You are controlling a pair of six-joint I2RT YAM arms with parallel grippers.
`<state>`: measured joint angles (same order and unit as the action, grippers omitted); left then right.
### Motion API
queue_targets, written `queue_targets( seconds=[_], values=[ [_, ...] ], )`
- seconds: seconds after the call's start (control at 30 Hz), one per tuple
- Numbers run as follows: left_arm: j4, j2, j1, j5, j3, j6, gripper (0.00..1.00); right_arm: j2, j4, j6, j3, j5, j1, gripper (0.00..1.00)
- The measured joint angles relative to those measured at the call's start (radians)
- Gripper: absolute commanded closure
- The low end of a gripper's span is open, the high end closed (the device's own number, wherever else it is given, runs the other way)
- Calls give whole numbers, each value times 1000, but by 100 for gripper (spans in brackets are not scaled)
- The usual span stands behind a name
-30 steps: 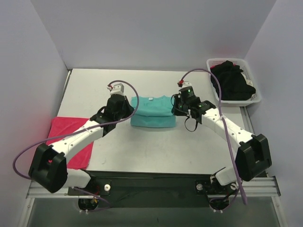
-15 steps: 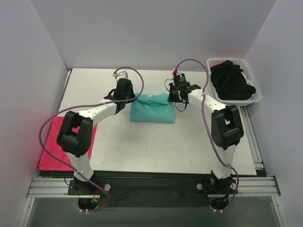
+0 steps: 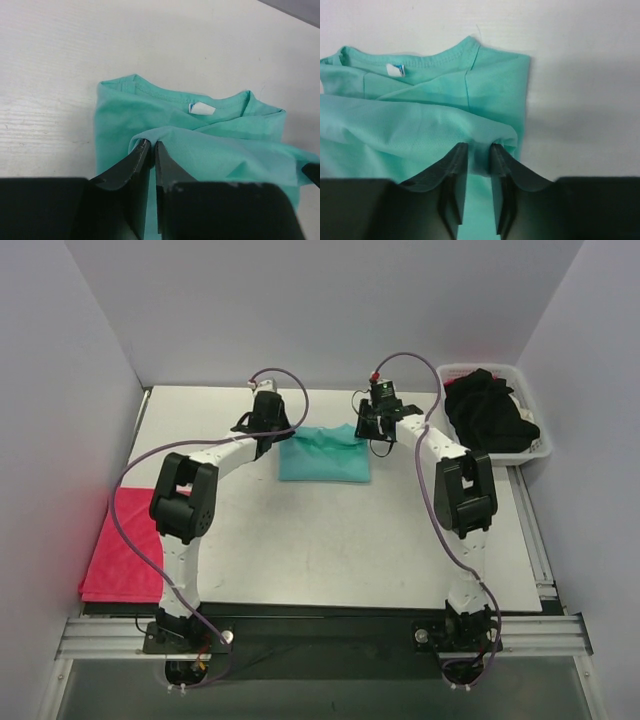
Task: Fold and stack the t-shirts
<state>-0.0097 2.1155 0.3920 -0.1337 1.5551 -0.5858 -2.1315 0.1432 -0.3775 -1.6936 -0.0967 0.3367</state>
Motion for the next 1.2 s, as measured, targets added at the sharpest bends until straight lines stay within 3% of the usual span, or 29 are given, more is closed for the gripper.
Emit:
queue_targets(
  seconds=[0.07,0.2,0.4,0.67,0.87,1.2],
  values=[
    [16,1,-2,-9,2,6,64,-25,5,9,-40,3,-10,64],
    [105,-18,-2,-67,-35,0,54,-43,27,13,-123,11,-31,60],
    [227,-104,13,-142,-147,7,53,-21,35,13,-176,22,-50,60],
    [247,-148,55,-15,-169,40,53,65,44,13,-3,33,12,62],
    [219,-146,91,40,-178,52,54,56,59,13,31,28,59,62],
    [67,50,90,2,21,46,55,-86,66,13,-93,17,40,62]
  ],
)
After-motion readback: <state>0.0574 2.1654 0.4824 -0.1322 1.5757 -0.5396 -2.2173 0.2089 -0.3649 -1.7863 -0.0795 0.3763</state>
